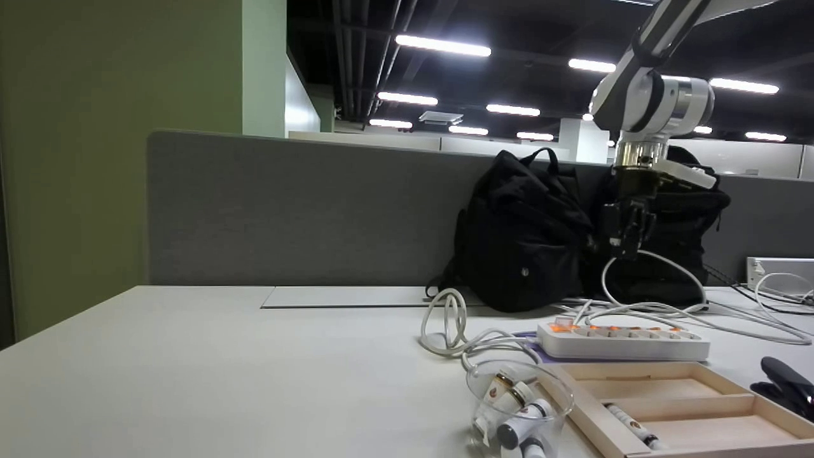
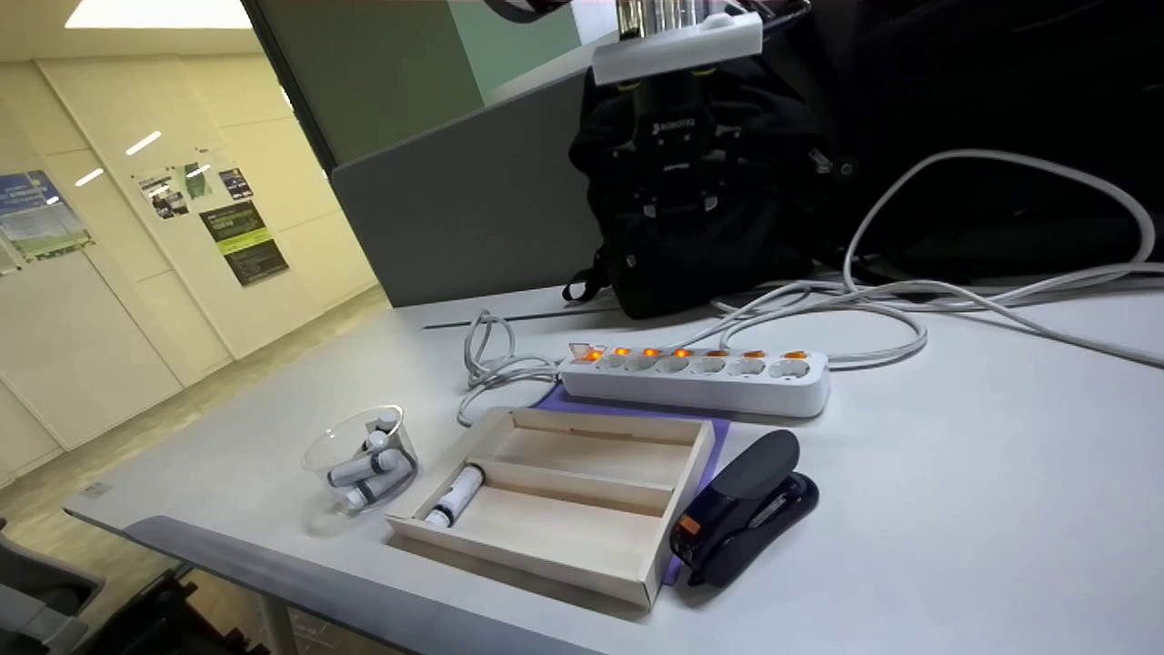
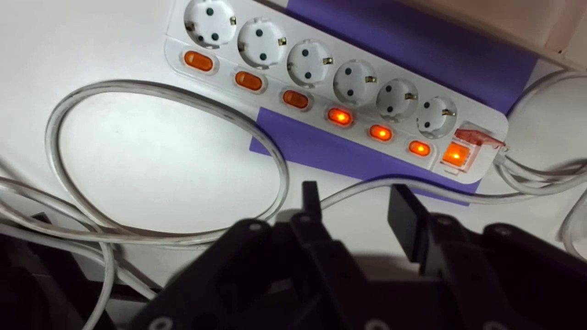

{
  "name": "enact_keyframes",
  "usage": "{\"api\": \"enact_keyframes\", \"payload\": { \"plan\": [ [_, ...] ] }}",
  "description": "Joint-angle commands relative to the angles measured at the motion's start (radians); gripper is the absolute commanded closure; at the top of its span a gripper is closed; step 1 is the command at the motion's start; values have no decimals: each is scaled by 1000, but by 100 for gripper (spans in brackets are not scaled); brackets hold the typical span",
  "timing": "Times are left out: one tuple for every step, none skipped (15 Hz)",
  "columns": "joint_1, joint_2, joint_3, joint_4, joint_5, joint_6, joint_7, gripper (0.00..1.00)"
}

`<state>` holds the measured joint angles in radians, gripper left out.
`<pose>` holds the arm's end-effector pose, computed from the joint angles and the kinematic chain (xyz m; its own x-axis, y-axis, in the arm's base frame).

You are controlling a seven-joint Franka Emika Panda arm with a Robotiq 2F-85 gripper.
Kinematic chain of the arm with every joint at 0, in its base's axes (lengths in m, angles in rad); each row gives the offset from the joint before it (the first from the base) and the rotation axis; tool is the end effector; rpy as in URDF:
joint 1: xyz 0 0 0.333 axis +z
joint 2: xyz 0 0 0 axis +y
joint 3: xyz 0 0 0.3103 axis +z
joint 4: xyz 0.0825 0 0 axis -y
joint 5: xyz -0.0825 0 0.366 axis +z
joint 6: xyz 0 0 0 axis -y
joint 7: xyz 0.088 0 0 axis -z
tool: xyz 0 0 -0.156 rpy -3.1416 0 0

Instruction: Switch on the middle switch on the adapter

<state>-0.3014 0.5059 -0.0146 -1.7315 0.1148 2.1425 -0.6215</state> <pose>0.6061 -0.1876 0.2397 0.9704 0.2397 -0.0306 0.2343 -0.9642 -0.1240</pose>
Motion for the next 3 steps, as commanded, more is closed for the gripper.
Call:
{"api": "enact_keyframes", "payload": {
  "plan": [
    [11, -13, -11, 2, -18, -23, 9, 48],
    [17, -25, -17, 2, -32, -40, 17, 42],
    [21, -33, -21, 2, -37, -48, 20, 35]
  ]
}}
